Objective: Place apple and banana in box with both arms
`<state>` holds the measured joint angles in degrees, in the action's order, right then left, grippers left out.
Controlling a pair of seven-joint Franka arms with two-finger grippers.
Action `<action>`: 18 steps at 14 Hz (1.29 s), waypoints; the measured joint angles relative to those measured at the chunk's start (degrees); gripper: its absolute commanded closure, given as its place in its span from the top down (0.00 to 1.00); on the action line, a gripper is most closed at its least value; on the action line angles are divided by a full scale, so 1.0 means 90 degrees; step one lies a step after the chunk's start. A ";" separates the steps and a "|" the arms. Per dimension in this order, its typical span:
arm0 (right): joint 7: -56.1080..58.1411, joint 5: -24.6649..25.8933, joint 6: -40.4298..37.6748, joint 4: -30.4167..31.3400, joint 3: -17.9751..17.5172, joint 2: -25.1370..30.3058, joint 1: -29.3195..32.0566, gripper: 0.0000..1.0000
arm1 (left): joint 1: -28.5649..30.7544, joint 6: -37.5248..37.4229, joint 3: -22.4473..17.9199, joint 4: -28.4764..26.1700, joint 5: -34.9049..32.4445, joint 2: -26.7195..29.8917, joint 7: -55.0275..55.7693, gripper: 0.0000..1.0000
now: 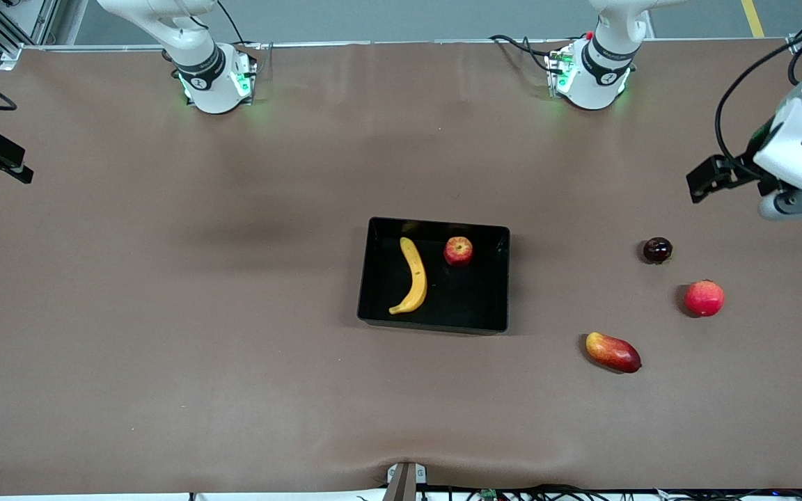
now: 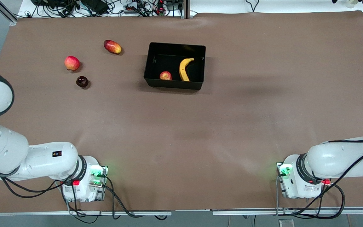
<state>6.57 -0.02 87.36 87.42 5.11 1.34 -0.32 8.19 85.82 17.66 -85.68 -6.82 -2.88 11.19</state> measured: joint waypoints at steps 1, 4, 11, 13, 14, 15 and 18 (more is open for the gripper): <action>0.0000 0.0000 0.0000 0.0000 0.0000 0.0000 0.0000 1.00 | -0.0070 0.0000 -0.0128 -0.0169 0.0017 0.0140 -0.0176 1.00; 0.0000 0.0000 0.0000 0.0000 0.0001 0.0000 0.0000 1.00 | -0.0348 0.0008 -0.0452 -0.0514 0.0039 0.0501 -0.0388 1.00; 0.0000 0.0001 0.0000 0.0000 0.0003 0.0000 0.0000 1.00 | -0.0454 0.0209 -0.0506 -0.0698 0.0552 0.0597 -0.0388 1.00; 0.0001 0.0001 0.0000 0.0000 0.0003 0.0000 0.0000 1.00 | -0.0457 0.0210 -0.0506 -0.0709 0.0553 0.0583 -0.0388 1.00; 0.0001 0.0001 0.0000 0.0000 0.0003 0.0000 0.0000 1.00 | -0.0457 0.0210 -0.0506 -0.0712 0.0553 0.0568 -0.0388 1.00; 0.0001 0.0001 0.0000 0.0000 0.0003 0.0000 0.0000 1.00 | -0.0457 0.0213 -0.0507 -0.0712 0.0553 0.0553 -0.0388 1.00; 0.0001 0.0001 0.0000 0.0000 0.0003 0.0000 0.0001 1.00 | -0.0457 0.0216 -0.0522 -0.0689 0.0553 0.0549 -0.0388 1.00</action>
<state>6.58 -0.02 87.36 87.42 5.14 1.34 -0.32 4.07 87.76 12.96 -91.89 -1.85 2.06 7.70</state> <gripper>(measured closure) 0.000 0.000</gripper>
